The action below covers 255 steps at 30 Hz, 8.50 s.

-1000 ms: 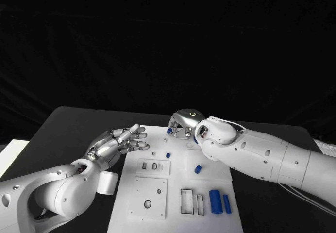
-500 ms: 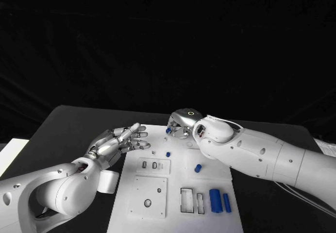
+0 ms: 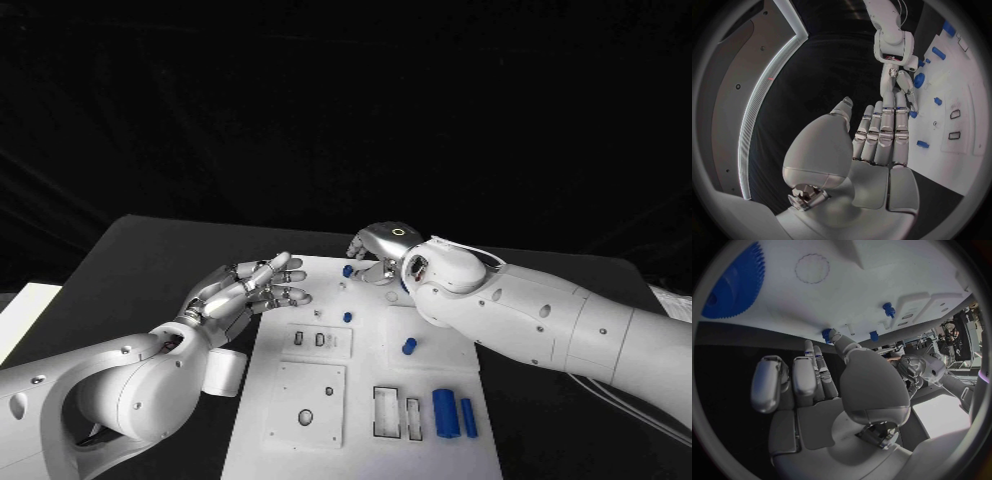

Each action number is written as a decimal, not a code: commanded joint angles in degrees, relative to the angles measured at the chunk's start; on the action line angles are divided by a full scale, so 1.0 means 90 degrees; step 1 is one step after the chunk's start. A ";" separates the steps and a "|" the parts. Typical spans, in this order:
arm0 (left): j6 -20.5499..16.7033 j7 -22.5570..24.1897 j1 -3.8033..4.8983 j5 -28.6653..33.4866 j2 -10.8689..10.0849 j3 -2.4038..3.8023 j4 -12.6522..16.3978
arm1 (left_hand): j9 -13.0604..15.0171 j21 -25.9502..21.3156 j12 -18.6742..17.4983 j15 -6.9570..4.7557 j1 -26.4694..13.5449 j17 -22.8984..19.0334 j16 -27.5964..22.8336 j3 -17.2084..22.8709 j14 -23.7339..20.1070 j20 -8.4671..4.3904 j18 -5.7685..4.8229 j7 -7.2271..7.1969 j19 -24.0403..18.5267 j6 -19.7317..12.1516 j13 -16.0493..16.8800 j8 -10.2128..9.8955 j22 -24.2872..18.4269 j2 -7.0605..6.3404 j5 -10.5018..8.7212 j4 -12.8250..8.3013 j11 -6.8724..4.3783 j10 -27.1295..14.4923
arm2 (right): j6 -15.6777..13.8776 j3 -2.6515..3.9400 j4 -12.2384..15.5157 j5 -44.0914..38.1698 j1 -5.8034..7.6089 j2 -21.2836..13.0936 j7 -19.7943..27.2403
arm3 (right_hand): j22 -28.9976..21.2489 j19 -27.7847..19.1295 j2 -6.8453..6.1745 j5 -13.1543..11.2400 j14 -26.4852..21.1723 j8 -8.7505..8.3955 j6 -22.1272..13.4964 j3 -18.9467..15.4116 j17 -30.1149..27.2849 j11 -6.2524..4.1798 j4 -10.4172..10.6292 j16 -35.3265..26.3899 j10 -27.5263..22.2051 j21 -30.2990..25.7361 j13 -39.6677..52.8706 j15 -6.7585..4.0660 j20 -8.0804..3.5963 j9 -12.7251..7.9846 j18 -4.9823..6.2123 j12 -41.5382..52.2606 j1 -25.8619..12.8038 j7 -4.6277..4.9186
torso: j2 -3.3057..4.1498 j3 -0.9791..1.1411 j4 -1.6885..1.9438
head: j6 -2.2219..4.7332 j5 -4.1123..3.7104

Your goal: Assemble the parts on the task board

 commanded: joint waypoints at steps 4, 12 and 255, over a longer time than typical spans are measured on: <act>0.0153 0.0013 0.0010 0.0004 -0.0001 0.0005 -0.0001 | -0.0007 -0.0041 -0.0031 -0.0006 0.0075 0.0007 -0.0036 -0.0002 -0.0046 0.0003 0.0014 0.0030 -0.0032 -0.0005 -0.0008 -0.0034 -0.0007 0.0011 -0.0005 -0.0029 0.0005 -0.0048 | -0.0383 0.0004 0.0255 -0.0023 -0.0002 -0.0229 -0.0059 | -0.0021 -0.0028 -0.0027 0.0027 0.0082 0.0001 -0.0057 -0.0102 -0.0027 -0.0003 0.0076 -0.0033 0.0094 -0.0024 0.0034 0.0032 0.0023 0.0014 0.0080 0.0059 0.0089 0.0012 | -0.0003 0.0010 -0.0009 | 0.0014 -0.0011; 0.0164 0.0006 0.0015 0.0004 -0.0053 0.0004 0.0006 | -0.0007 -0.0045 -0.0035 -0.0003 0.0075 0.0009 -0.0044 -0.0003 -0.0054 0.0005 0.0013 0.0033 -0.0038 -0.0009 -0.0008 -0.0039 -0.0010 0.0010 -0.0006 -0.0034 0.0008 -0.0052 | -0.0513 0.0163 0.1253 0.0836 -0.0004 -0.1272 -0.0136 | 0.0523 0.0149 -0.0067 0.0236 0.0193 0.0031 0.0133 -0.0087 0.0435 -0.0200 0.0188 0.0271 0.1423 0.0288 0.0379 -0.0115 -0.0096 0.0039 -0.0015 0.0637 0.0222 -0.0035 | 0.0000 0.0009 -0.0053 | 0.0068 -0.0076; 0.0339 -0.0030 0.0050 0.0021 0.0015 -0.0002 -0.0393 | -0.0002 -0.0090 -0.0075 0.0023 0.0058 0.0041 -0.0127 -0.0005 -0.0130 0.0030 0.0013 0.0042 -0.0101 -0.0018 -0.0006 -0.0077 -0.0045 0.0032 -0.0007 -0.0074 0.0024 -0.0070 | -0.0233 0.0191 0.1578 0.3900 -0.0701 -0.3381 0.2131 | 0.2587 0.0607 0.0229 0.0748 0.0514 -0.0019 -0.0510 -0.2026 0.3026 -0.0162 0.0599 0.1626 0.2418 0.1389 0.8597 -0.0046 -0.0060 0.0003 -0.0384 0.8080 0.1397 0.0037 | -0.0106 0.0296 -0.0460 | -0.0016 -0.0013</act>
